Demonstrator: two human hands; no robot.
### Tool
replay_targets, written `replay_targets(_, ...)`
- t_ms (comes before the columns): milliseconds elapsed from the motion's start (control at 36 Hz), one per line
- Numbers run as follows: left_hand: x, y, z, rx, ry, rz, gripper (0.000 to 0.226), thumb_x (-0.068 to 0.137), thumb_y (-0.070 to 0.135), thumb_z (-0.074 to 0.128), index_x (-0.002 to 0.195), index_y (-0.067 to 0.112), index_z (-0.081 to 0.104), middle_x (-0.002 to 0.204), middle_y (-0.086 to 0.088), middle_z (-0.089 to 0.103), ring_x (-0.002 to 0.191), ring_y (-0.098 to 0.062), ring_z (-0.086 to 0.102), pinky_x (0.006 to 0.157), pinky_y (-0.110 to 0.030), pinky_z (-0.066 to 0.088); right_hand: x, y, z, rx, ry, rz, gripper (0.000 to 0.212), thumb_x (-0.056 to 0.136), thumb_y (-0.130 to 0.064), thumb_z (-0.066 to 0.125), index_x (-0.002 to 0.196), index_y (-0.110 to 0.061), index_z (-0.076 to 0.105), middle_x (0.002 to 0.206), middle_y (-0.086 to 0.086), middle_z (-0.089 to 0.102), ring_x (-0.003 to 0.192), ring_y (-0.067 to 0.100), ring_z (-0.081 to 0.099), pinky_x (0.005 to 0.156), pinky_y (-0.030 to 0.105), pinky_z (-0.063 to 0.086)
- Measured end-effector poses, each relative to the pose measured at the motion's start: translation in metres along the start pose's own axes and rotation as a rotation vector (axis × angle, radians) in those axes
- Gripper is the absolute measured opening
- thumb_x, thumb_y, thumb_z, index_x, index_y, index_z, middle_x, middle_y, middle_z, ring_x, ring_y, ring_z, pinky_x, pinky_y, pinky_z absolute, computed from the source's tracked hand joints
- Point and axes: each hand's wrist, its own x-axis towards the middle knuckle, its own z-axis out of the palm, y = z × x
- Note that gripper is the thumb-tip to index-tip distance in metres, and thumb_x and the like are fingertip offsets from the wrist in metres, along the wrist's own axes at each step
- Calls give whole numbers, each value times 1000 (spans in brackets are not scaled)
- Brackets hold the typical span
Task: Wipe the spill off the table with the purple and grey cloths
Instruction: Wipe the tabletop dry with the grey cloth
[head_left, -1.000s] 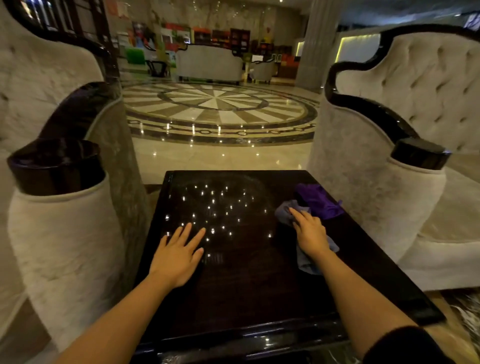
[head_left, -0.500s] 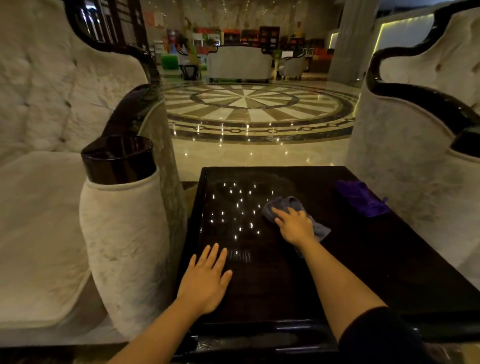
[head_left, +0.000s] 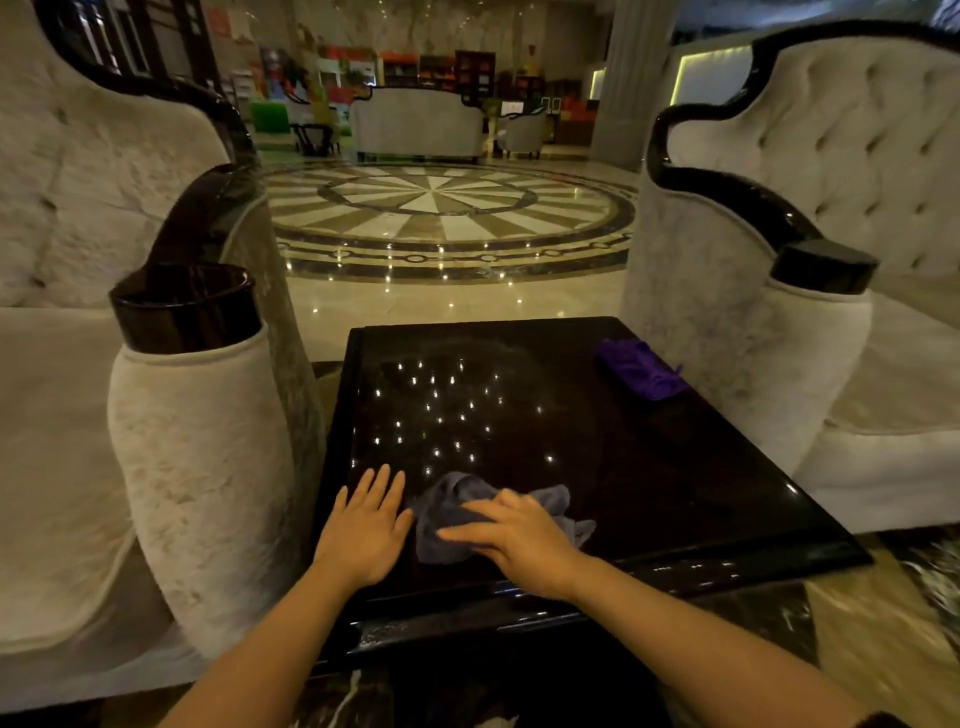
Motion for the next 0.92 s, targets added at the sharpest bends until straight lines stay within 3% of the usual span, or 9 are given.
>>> replay_targets(139, 1, -1, -2, -13, -6, 5, 57, 99, 41, 18, 147, 18, -1, 159, -3, -4, 145, -19, -7, 118, -40, 1, -43, -25, -5, 2, 12, -14, 49, 85, -23, 27, 126, -34, 53, 139, 4, 51, 110, 32, 48, 95, 37, 32)
replay_targets(195, 2, -1, -2, -11, -2, 8, 57, 99, 41, 18, 147, 18, -1, 159, -3, -4, 145, -19, -6, 118, -40, 1, -55, -30, -9, 11, -36, -82, 45, 89, -21, 32, 126, -32, 53, 141, 1, 47, 112, 31, 45, 94, 35, 28)
replay_targets(306, 1, -2, -3, -27, -2, 6, 57, 99, 43, 17, 147, 19, -1, 159, -3, -4, 145, -19, -7, 118, -40, 0, -65, -23, -31, 45, 2, -125, 41, 85, -8, 43, 120, -22, 60, 133, 9, 56, 105, 36, 53, 90, 43, 40)
replay_targets(417, 1, -3, -2, -29, -3, 6, 57, 99, 43, 16, 147, 19, -2, 158, -3, -6, 145, -19, -8, 118, -39, -1, -47, 16, -64, 105, 226, 89, 44, 85, 2, 46, 121, -19, 59, 135, 14, 52, 113, 36, 49, 96, 45, 38)
replay_targets(612, 3, -6, 0, -21, 7, 7, 57, 99, 44, 17, 147, 20, -2, 158, -2, -5, 145, -18, -7, 118, -38, -1, 5, 107, -95, -50, 398, 349, 38, 94, -13, 43, 130, -24, 50, 138, 10, 49, 114, 35, 46, 92, 45, 40)
replay_targets(723, 5, -7, 2, -11, -2, 9, 56, 99, 43, 17, 147, 21, -2, 158, -2, -5, 145, -17, -7, 118, -38, -1, 19, 148, -79, -80, 303, 534, 43, 97, -27, 37, 139, -22, 34, 148, 9, 36, 125, 37, 38, 99, 46, 37)
replay_targets(834, 7, -8, 3, -15, 7, 3, 56, 99, 43, 18, 147, 22, -2, 158, -1, -6, 145, -17, -8, 118, -37, -2, 22, 170, -56, 27, 82, 751, 53, 95, -46, 30, 144, -32, 16, 158, 7, 12, 140, 37, 16, 113, 47, 19)
replay_targets(918, 7, -7, 5, -14, 15, 5, 56, 99, 43, 18, 147, 22, -1, 158, -1, -5, 145, -16, -8, 118, -37, -2, 21, 170, -44, 30, 74, 816, 53, 94, -51, 29, 143, -36, 16, 158, 6, 11, 141, 37, 12, 115, 48, 12)
